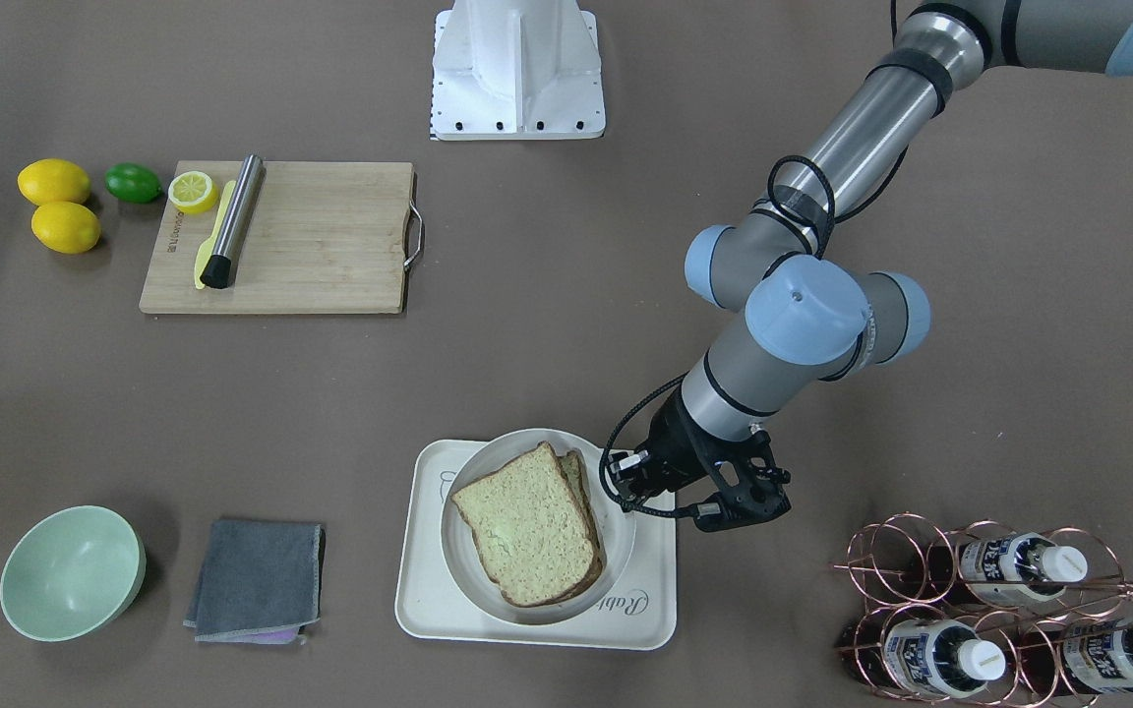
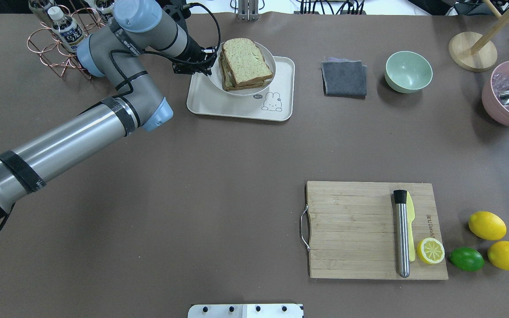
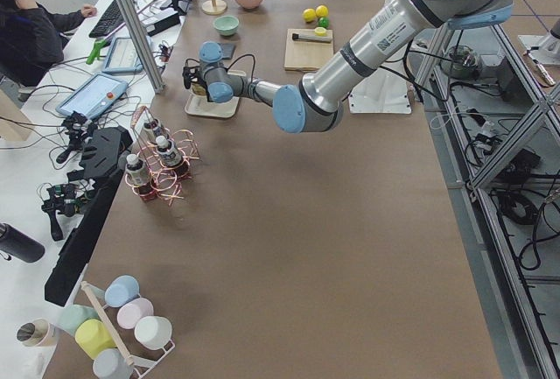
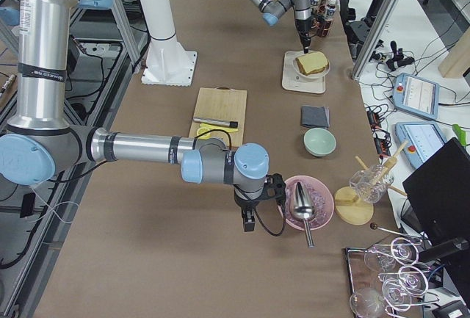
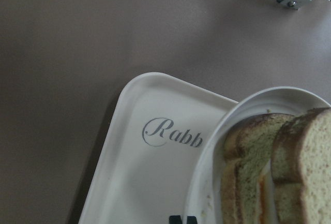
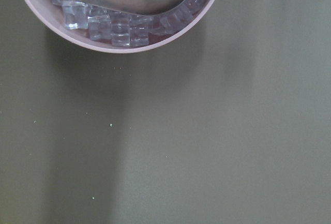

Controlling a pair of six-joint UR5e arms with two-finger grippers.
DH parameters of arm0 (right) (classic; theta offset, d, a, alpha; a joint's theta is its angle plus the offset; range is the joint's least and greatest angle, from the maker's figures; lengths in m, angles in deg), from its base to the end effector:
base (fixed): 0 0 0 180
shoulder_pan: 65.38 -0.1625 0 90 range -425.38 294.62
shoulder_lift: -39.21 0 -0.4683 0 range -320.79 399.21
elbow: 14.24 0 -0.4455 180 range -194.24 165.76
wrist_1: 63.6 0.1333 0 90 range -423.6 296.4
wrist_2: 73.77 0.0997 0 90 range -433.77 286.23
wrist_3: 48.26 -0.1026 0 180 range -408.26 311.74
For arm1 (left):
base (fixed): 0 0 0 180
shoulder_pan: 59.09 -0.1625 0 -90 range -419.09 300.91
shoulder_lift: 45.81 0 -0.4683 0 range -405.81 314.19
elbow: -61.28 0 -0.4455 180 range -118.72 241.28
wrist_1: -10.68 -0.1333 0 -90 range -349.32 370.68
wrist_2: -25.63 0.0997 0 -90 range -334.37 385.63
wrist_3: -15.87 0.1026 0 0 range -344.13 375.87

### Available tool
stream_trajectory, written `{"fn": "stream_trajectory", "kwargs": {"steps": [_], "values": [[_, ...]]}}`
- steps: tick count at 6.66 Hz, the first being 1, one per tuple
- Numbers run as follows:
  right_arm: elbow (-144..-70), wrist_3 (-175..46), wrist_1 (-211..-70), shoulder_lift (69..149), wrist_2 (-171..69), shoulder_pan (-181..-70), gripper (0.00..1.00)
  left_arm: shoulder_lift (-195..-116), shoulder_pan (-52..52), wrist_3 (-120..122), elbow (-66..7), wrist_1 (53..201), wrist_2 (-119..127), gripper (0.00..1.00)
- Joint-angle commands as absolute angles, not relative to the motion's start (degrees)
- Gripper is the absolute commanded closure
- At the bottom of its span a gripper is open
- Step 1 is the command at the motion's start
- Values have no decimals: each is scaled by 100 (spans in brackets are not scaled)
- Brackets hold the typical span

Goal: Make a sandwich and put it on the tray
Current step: 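Carry the plate with the left gripper onto the white Rabbit tray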

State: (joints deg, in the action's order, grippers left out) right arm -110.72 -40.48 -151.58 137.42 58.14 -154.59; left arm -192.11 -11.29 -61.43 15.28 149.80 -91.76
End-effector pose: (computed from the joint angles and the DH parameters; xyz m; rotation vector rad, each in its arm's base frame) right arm 0.0582 -0.4794 0.7153 0.0495 -0.7305 -0.1447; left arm 0.5761 -0.7635 0.2835 0.1571 1.1257 -0.2895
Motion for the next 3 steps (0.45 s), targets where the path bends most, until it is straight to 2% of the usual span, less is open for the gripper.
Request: {"fn": "stream_trajectory", "kwargs": {"steps": [1, 2, 3], "values": [[-11065, -4052, -15158, 13739, 5815, -15459, 0, -19276, -1154, -5965, 1628, 15034, -9101, 100], [-11065, -4052, -15158, 13730, 5815, -15459, 0, -19268, -1155, -5824, 1628, 15147, -9100, 7], [-11065, -4052, -15158, 13730, 5806, -15459, 0, -19268, -1155, -5814, 1628, 15218, -9100, 1]]}}
